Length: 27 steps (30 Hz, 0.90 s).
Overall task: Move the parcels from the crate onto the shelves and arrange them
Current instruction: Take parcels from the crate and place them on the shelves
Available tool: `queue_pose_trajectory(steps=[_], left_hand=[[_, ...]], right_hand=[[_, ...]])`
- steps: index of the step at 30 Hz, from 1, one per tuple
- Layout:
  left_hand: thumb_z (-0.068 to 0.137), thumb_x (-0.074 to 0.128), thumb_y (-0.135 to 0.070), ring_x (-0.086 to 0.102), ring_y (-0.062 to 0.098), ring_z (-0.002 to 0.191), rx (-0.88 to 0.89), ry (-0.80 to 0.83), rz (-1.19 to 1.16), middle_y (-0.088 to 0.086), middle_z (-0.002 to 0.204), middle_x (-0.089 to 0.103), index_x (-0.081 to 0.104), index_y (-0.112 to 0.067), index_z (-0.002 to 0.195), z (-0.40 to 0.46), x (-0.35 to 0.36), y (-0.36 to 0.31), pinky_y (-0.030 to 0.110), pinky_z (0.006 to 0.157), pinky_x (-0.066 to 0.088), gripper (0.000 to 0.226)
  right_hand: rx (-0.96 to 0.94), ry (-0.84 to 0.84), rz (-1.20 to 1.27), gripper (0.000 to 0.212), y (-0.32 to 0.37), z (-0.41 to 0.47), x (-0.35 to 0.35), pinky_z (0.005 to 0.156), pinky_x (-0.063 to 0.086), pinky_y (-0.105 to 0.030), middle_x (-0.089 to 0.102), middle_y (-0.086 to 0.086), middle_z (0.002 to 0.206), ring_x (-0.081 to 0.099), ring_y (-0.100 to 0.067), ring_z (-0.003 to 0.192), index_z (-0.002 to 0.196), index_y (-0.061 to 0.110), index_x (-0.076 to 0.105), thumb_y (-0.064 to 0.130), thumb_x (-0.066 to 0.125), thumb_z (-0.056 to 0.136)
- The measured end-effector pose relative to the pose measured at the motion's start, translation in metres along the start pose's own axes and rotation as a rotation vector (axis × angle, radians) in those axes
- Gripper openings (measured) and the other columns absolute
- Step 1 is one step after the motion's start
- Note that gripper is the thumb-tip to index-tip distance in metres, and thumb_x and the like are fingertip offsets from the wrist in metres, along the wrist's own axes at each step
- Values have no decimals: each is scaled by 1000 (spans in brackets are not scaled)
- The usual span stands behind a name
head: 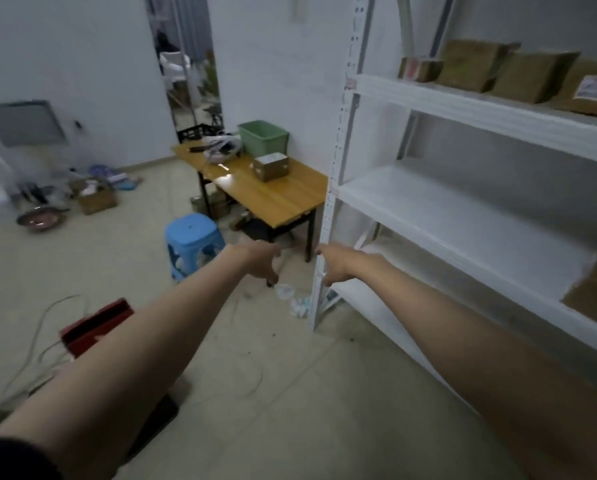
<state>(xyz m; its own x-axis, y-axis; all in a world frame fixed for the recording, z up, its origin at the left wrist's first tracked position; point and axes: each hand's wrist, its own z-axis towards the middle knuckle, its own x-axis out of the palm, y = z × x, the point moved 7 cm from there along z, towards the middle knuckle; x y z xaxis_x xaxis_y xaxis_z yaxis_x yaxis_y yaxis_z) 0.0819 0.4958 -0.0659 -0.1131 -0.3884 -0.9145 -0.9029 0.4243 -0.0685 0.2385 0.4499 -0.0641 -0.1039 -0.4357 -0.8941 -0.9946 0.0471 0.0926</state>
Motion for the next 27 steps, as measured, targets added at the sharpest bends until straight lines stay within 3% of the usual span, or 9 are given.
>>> queue_pose_trajectory(steps=[4,9,14,21,24,27], left_hand=[[85,69,-45,46,28,130,-176,-1,-25,6,146,43,38,-22,144,-46,44,120,43,105,41,71],[85,69,-44,52,26,122,-368,19,-110,3,138,49,40,-24,143,-126,89,254,38,94,44,68],[83,69,-41,59,25,110,-514,113,-166,3,125,61,54,-21,129,-197,142,362,40,92,51,53],[85,68,-39,54,23,120,-648,166,-294,1,134,56,49,-22,137,-262,204,454,41,99,46,58],[77,70,-46,60,21,107,-683,216,-313,-3,123,64,60,-29,123,-270,236,491,39,92,51,50],[71,67,-49,63,15,92,-712,241,-376,-7,108,69,66,-37,103,-259,292,545,39,84,56,34]], right_hand=[[-175,36,-75,79,117,38,25,99,49,-41,43,-13,149,52,-31,126,153,14,28,26,72,88],[-349,83,-128,79,268,70,60,105,45,-47,41,-10,151,47,-31,132,151,16,29,28,74,87],[-505,106,-165,77,400,80,102,104,45,-49,44,-10,147,49,-33,130,150,22,31,28,72,86],[-616,189,-209,73,518,88,153,98,49,-42,53,-12,138,54,-30,121,146,16,38,25,74,83],[-640,226,-220,79,554,97,172,94,52,-41,54,-10,137,57,-29,117,149,19,33,31,76,83],[-673,272,-261,73,584,111,191,96,52,-43,55,-9,138,57,-29,117,147,20,37,33,73,84]])
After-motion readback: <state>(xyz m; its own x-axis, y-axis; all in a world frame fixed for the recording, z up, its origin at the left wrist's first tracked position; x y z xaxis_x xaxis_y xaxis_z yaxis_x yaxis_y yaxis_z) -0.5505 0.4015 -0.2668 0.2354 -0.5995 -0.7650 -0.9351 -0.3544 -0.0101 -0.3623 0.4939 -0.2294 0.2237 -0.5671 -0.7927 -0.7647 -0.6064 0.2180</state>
